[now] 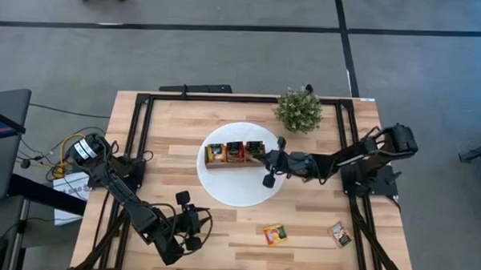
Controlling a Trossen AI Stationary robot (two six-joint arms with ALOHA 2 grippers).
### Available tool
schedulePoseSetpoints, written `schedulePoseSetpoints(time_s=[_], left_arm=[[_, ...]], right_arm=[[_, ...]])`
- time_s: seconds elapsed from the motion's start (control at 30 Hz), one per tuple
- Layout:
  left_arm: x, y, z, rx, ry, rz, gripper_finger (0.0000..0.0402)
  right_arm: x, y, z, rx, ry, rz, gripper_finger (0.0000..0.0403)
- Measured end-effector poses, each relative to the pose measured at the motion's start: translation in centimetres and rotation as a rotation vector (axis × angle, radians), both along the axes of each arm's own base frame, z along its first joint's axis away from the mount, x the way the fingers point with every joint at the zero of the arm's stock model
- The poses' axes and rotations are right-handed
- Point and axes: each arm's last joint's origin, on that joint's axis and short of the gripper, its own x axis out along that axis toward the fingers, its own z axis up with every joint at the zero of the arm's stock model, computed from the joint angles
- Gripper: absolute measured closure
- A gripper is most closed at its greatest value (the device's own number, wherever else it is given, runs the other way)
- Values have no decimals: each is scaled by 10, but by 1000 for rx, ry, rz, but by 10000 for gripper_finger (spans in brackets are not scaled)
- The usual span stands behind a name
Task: Pick & Place Tea
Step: Put the brown tea bag into the right section of the wooden organizer, then put the orange tea bag into the left section of the wooden organizer
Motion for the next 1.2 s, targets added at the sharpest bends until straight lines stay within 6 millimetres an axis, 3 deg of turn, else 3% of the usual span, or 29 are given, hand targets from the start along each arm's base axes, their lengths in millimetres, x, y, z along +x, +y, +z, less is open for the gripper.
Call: schedulePoseSetpoints(time_s=[0.67, 0.87, 1.03, 1.2], left_arm=[[1, -1, 1, -7, -8, -2, 287], [1, -1, 1, -8, -9, -2, 287], [1, -1, 1, -8, -9, -3, 287], [1, -1, 1, -9, -9, -2, 287]], right_arm=[[7, -17, -31, -28, 121, -26, 393], [6, -12, -30, -101, 155, 14, 323], [3, -2, -15, -156, 136, 26, 251], [-4, 8, 1, -187, 159, -16, 212]])
